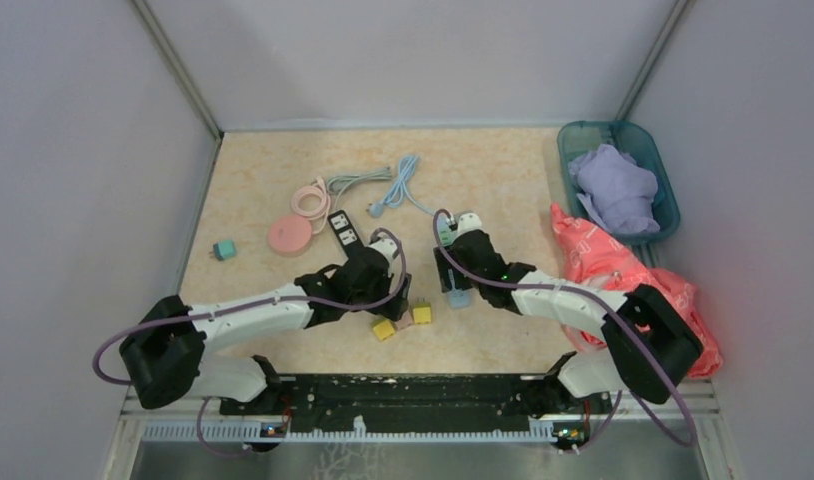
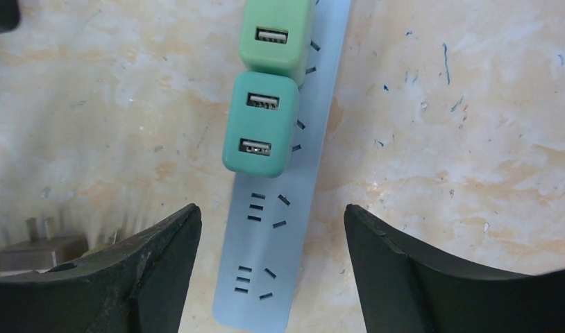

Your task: Insert the plug

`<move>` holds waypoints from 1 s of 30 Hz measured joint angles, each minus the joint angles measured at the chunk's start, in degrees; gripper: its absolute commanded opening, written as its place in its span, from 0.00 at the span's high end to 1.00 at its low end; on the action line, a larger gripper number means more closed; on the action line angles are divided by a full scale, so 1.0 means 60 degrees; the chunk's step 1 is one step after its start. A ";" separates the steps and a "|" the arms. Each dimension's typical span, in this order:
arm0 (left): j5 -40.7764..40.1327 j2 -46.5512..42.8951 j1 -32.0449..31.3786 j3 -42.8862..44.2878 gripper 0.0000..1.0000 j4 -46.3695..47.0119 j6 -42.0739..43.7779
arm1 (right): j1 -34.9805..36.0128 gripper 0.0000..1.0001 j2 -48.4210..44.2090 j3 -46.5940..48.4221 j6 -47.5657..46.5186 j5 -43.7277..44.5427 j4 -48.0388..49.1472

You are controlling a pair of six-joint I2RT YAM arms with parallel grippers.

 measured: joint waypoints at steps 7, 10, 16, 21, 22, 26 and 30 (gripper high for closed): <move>0.0084 0.0474 -0.0834 0.0565 0.08 0.0335 0.1501 | 0.0036 0.24 -0.1446 -0.0550 0.0076 0.0200 0.0120; 0.0084 0.0980 -0.1151 0.0922 0.08 0.0426 0.1960 | 0.0036 0.24 -0.1781 -0.0703 0.0080 0.0299 0.0157; 0.0175 0.1628 -0.1570 0.1235 0.09 0.0481 0.2605 | 0.0036 0.24 -0.1810 -0.0816 0.0080 0.0346 0.0146; 0.0244 0.2098 -0.1821 0.1490 0.12 0.0488 0.3024 | 0.0036 0.23 -0.1515 -0.0816 0.0076 0.0346 0.0149; 0.0240 0.2208 -0.1847 0.1555 0.13 0.0488 0.3107 | 0.0036 0.23 -0.1468 -0.0812 0.0076 0.0346 0.0138; 0.0215 0.2623 -0.1861 0.1734 0.16 0.0517 0.3337 | 0.0029 0.23 -0.1432 -0.0816 0.0076 0.0452 0.0073; 0.0062 0.2954 -0.1872 0.1960 0.21 0.0561 0.3472 | 0.0015 0.23 -0.1432 -0.0820 0.0076 0.0681 -0.0004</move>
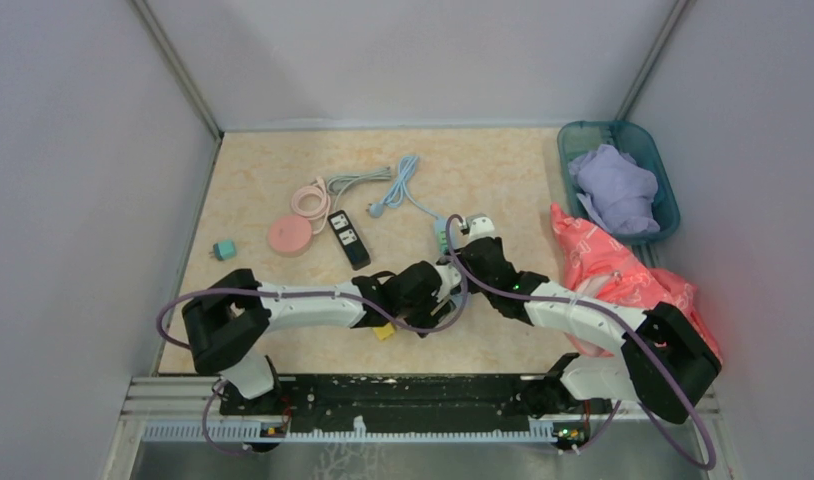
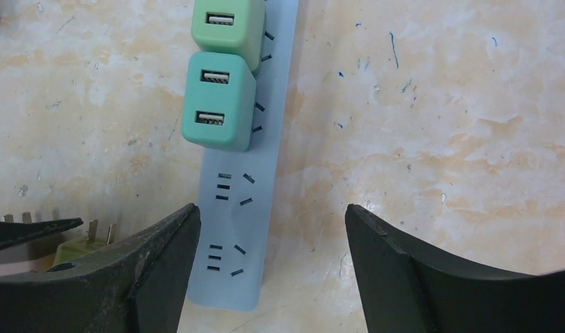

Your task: Insert the plug

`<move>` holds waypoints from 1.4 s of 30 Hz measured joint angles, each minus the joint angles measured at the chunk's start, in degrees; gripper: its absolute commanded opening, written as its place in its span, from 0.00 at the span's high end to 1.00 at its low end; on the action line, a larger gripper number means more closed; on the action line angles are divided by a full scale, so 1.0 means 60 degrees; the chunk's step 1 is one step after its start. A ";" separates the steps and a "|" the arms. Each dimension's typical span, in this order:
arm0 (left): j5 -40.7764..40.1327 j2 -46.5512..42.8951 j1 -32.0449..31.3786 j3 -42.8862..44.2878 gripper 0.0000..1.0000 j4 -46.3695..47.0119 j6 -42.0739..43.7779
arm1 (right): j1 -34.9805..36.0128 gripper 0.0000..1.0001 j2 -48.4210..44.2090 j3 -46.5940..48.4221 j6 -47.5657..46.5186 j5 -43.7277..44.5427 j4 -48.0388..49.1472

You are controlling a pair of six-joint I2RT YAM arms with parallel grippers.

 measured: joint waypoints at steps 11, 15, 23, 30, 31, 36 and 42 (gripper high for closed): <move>-0.0761 0.0484 -0.0113 0.0415 0.40 0.0033 -0.0062 | 0.0000 0.23 0.0000 0.0000 0.0011 0.0474 0.0040; -0.0965 0.0506 -0.0131 0.0448 0.42 0.0025 -0.0197 | 0.0000 0.23 0.0000 0.0000 0.0091 0.0612 0.0066; -0.0725 0.0543 0.0160 0.0801 0.41 -0.0080 -0.0452 | -0.0120 0.23 -0.0004 0.0000 0.0401 0.0852 0.0612; 0.0044 0.0452 0.0433 0.0976 0.27 -0.0153 -0.0342 | -0.0186 0.22 -0.0022 0.0000 0.0484 0.1056 0.0903; 0.0084 0.0357 0.0452 0.0896 0.26 -0.0124 -0.0353 | -0.0182 0.22 -0.0051 0.0000 0.0474 0.1078 0.0885; -0.0313 -0.0743 0.1490 0.0004 0.22 -0.0259 -0.1147 | -0.0233 0.22 -0.0627 -0.0284 0.0415 0.1086 0.0222; -0.0259 -0.1902 0.1767 -0.0962 0.17 -0.0233 -0.1348 | -0.0375 0.21 -0.1035 -0.0339 0.0474 0.1104 0.0007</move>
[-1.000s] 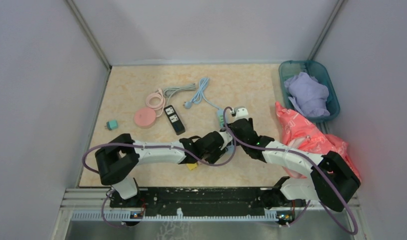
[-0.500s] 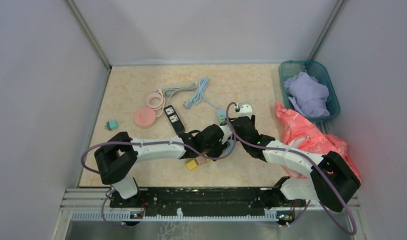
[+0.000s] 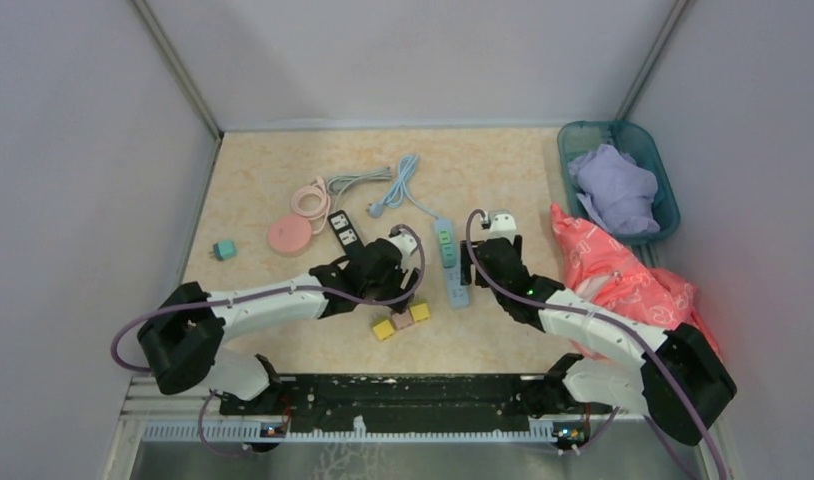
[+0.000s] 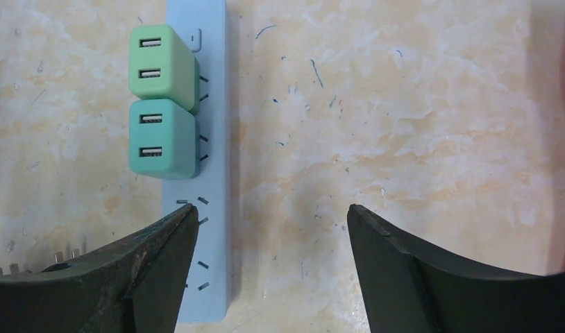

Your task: Insert the plug

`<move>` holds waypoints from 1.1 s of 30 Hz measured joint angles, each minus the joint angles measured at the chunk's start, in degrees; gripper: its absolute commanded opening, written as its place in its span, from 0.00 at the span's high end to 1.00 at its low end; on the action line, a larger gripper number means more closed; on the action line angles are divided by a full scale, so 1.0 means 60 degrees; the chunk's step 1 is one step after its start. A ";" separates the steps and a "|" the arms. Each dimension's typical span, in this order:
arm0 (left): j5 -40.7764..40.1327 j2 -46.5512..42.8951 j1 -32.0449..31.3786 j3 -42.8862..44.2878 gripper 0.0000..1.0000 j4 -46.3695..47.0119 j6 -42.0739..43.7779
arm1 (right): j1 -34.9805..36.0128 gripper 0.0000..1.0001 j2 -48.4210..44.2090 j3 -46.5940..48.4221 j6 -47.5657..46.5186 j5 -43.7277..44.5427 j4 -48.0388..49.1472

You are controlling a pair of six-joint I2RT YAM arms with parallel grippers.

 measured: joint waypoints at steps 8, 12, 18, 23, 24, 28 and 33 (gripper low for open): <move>0.0237 0.0546 -0.0787 0.0237 0.15 0.0069 0.0528 | -0.0240 0.19 -0.1020 -0.0521 0.0244 0.0328 -0.0029; 0.0182 0.1337 -0.1082 0.0652 0.17 0.0007 0.0739 | -0.0499 0.19 -0.1668 -0.0860 0.0382 0.0470 -0.0029; -0.0058 0.2029 -0.1122 0.1246 0.23 -0.0018 0.0845 | -0.0608 0.19 -0.2102 -0.1038 0.0444 0.0517 0.0062; -0.0670 0.2506 -0.1118 0.1399 0.30 -0.0299 0.0765 | -0.0608 0.19 -0.2098 -0.1038 0.0437 0.0397 0.0131; -0.0871 0.2605 -0.1096 0.1464 0.32 -0.0419 0.0685 | -0.0608 0.19 -0.2091 -0.1042 0.0433 0.0353 0.0149; -0.1235 0.2801 -0.0874 0.1778 0.40 -0.0685 0.0240 | -0.0608 0.19 -0.2047 -0.1042 0.0430 0.0142 0.0240; -0.1246 0.2830 -0.0138 0.1938 0.47 -0.0860 -0.0583 | -0.0608 0.19 -0.2047 -0.1045 0.0426 -0.0091 0.0324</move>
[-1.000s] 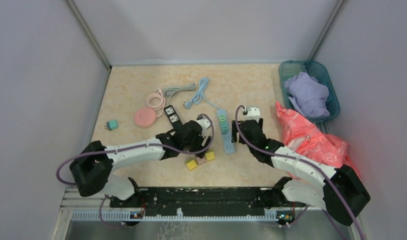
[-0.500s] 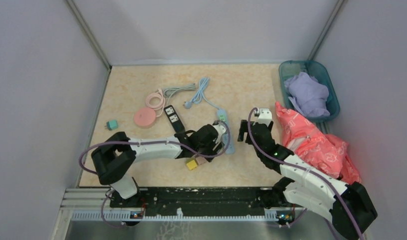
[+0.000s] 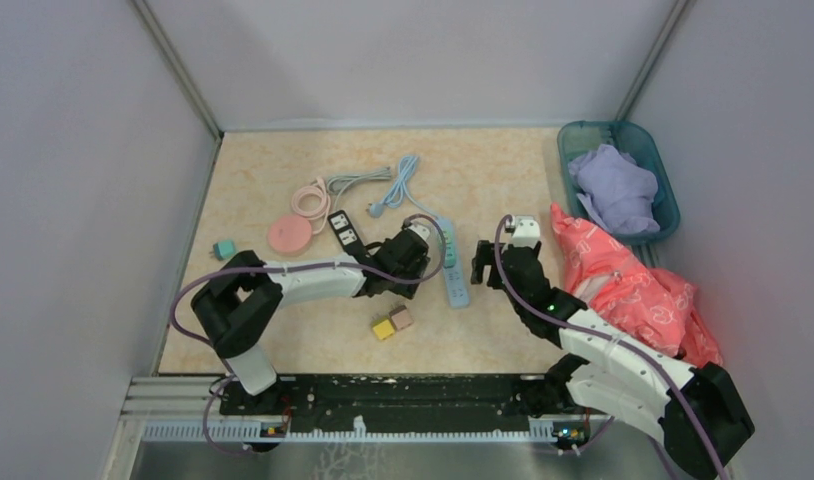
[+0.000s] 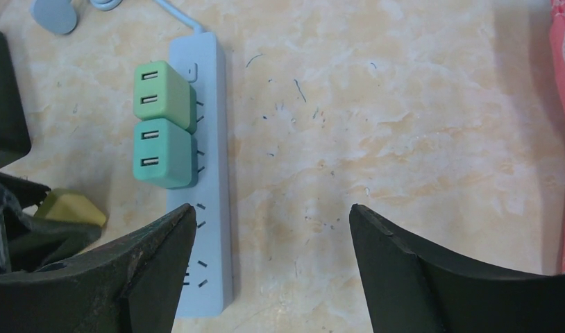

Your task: Insert the plug

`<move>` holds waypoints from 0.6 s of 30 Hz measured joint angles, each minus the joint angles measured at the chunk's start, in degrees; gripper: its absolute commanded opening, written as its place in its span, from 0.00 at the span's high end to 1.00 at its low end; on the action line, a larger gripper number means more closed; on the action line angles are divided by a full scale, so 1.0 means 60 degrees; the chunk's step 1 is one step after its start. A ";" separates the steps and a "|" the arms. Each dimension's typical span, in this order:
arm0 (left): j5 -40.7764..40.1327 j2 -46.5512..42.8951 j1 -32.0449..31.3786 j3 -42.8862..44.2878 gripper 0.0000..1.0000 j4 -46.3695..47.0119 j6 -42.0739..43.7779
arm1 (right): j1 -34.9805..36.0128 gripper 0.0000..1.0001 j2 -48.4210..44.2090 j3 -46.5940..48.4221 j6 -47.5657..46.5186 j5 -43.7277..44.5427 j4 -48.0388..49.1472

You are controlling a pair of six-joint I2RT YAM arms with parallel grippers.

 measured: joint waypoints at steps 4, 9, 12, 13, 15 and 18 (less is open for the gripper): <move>0.0095 0.0000 0.0441 0.0047 0.48 -0.0018 -0.0667 | 0.0000 0.19 0.0000 0.0000 -0.0007 -0.0335 0.0029; 0.0506 -0.0076 0.0769 0.0022 0.48 0.0047 -0.1501 | 0.0000 0.19 0.0080 -0.0029 -0.0004 -0.1053 0.0390; 0.0874 -0.0393 0.0984 -0.0208 0.48 0.0379 -0.2058 | 0.0000 0.20 0.0200 -0.0062 0.0015 -0.1574 0.0648; 0.0962 -0.0528 0.1038 -0.0291 0.48 0.0477 -0.2226 | 0.0000 0.20 0.0251 -0.0066 0.0029 -0.1759 0.0747; 0.1126 -0.0823 0.1129 -0.0506 0.48 0.0776 -0.2590 | 0.0000 0.20 0.0346 -0.0076 0.0102 -0.2138 0.0987; 0.1330 -0.1271 0.1246 -0.0823 0.48 0.1235 -0.3206 | 0.0000 0.20 0.0444 -0.0120 0.0219 -0.2626 0.1344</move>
